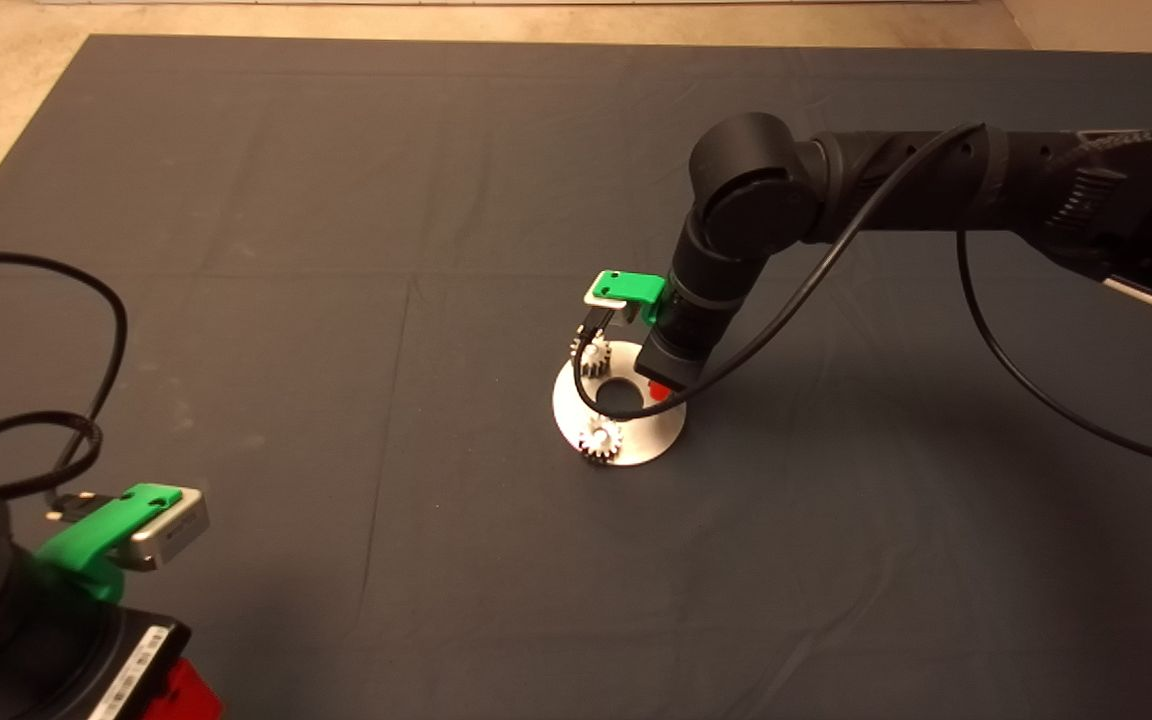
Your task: Install three planetary gears onto the carrier pins
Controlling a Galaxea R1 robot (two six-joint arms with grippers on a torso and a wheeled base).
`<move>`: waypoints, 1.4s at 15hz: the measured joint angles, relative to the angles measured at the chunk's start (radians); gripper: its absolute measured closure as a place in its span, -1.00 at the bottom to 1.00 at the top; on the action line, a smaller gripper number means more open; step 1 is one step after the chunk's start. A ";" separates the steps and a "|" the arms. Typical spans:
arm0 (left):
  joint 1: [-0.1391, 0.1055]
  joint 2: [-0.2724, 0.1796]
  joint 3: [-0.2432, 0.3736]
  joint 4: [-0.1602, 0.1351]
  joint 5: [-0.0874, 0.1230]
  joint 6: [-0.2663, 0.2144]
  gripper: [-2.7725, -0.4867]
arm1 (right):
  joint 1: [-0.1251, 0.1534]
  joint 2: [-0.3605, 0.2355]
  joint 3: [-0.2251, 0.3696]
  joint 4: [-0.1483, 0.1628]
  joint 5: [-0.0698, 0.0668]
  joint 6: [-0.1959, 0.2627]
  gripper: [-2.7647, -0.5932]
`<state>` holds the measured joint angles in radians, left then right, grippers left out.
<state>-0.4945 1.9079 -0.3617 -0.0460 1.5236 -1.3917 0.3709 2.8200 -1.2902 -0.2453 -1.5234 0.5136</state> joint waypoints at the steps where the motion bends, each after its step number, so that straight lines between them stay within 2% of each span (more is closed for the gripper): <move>1: 0.000 0.000 0.000 0.000 0.000 0.000 -0.34 | 0.000 0.000 0.000 -0.001 0.000 0.000 0.61; 21: 0.000 0.000 0.000 0.000 0.000 0.000 -0.34 | -0.001 0.001 0.003 -0.017 0.000 0.000 0.61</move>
<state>-0.4945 1.9079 -0.3613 -0.0460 1.5236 -1.3917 0.3702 2.8206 -1.2877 -0.2621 -1.5234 0.5136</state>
